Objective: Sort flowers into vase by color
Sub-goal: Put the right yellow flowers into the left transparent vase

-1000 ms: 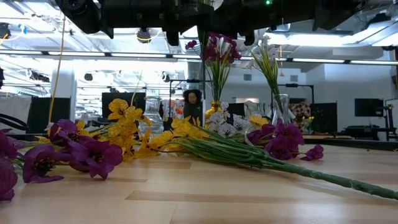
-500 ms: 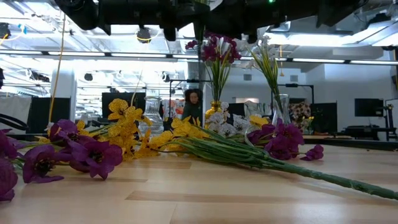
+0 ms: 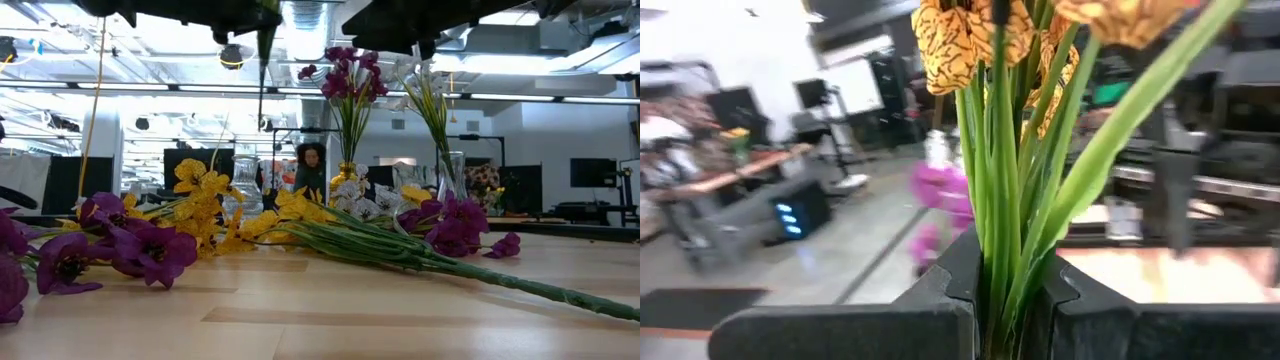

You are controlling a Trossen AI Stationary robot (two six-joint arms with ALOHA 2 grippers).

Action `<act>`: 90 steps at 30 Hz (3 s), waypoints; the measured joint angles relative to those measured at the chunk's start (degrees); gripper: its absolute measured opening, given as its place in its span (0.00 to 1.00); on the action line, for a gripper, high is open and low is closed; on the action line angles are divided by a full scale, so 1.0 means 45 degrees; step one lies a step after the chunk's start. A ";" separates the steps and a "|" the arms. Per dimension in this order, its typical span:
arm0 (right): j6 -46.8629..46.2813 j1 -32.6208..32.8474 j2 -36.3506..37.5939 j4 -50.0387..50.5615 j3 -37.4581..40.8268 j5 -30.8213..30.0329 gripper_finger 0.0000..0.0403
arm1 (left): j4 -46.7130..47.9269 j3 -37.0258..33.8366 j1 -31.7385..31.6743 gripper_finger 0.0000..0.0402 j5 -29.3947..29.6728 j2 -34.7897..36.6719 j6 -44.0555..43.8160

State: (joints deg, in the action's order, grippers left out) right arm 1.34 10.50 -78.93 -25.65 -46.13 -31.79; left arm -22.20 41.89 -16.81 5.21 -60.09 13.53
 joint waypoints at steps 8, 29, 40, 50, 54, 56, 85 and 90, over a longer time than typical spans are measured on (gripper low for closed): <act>0.0005 0.0001 -0.0016 0.0079 0.0000 0.0025 0.56 | 0.0553 -0.0016 -0.2279 0.04 -0.0665 0.0419 0.0026; 0.0029 -0.0004 -0.0031 0.0078 0.0000 0.0044 0.56 | -0.4237 -0.3016 -0.5062 0.04 -0.2868 0.0190 -0.0949; -0.0007 -0.0004 -0.0031 0.0078 0.0000 0.0049 0.56 | -0.5838 -0.3701 -0.5077 0.04 -0.2733 -0.1556 -0.1626; -0.0432 -0.0004 -0.0031 0.0093 0.0000 0.0049 0.56 | -0.7400 -0.3691 -0.5077 0.04 -0.2644 -0.4063 -0.2255; -0.0423 -0.0004 -0.0031 0.0106 0.0000 0.0049 0.56 | -0.7285 -0.3691 -0.5077 0.04 -0.2312 -0.4512 -0.2255; -0.0396 -0.0004 -0.0035 0.0115 0.0000 0.0049 0.56 | -0.7204 -0.3691 -0.5077 0.04 -0.2147 -0.4636 -0.2257; -0.0432 -0.0006 -0.0035 0.0370 0.0000 0.0051 0.56 | -0.6887 -0.3677 -0.5077 0.54 -0.1954 -0.4030 -0.1584; -0.0432 -0.0008 -0.0035 0.0370 0.0000 0.0049 0.56 | -0.5247 -0.3672 -0.5076 0.60 -0.1363 -0.2684 -0.1250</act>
State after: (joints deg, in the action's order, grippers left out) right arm -0.60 10.46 -79.09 -23.99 -46.13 -31.57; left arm -45.81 25.36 -39.65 -0.92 -72.16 7.90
